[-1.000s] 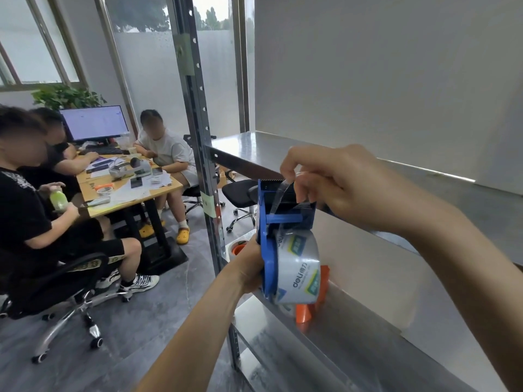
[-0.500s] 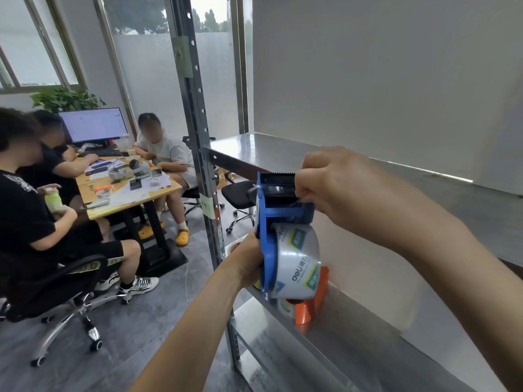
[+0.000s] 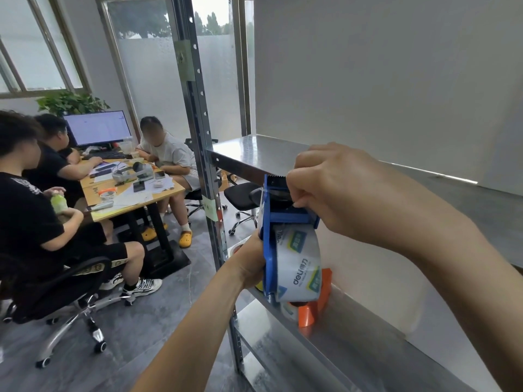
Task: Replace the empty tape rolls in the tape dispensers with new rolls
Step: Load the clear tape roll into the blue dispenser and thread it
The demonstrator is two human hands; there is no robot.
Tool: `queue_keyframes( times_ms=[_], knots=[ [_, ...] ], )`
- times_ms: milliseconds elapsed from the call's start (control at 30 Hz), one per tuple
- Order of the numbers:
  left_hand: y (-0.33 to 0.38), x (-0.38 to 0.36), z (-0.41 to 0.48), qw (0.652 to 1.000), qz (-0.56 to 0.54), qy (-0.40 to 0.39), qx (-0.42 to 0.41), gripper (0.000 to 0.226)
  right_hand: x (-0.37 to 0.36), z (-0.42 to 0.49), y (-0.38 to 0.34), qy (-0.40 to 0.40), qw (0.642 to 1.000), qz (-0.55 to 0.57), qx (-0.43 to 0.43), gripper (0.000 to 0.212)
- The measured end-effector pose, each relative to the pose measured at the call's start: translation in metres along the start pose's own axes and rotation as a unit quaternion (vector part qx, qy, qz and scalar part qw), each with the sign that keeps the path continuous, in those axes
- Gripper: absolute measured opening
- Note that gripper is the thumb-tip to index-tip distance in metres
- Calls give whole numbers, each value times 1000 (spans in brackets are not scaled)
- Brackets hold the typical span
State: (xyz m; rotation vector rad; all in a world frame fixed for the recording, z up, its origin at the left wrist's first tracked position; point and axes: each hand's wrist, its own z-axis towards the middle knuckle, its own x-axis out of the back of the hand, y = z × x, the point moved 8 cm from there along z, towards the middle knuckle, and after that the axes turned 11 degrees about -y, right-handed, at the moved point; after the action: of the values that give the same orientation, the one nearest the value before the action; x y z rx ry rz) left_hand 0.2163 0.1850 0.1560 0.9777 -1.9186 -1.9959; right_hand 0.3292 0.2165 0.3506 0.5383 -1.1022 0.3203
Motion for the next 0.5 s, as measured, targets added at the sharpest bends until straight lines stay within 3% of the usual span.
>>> queue_keyframes(
  times_ms=[167,367,467,500],
  knots=[
    [0,-1,1,1000,-17,1,4,23,10,-3,1,51,999,-7,-14,24],
    [5,-6,1,999,34,15,-11,10,12,-5,3,56,998,-1,-21,23],
    [1,-4,2,999,23,26,-7,9,9,-9,2,54,998,-1,-34,25],
    [0,-5,1,1000,5,14,-4,23,7,-10,0,55,998,-6,-34,26]
  ],
)
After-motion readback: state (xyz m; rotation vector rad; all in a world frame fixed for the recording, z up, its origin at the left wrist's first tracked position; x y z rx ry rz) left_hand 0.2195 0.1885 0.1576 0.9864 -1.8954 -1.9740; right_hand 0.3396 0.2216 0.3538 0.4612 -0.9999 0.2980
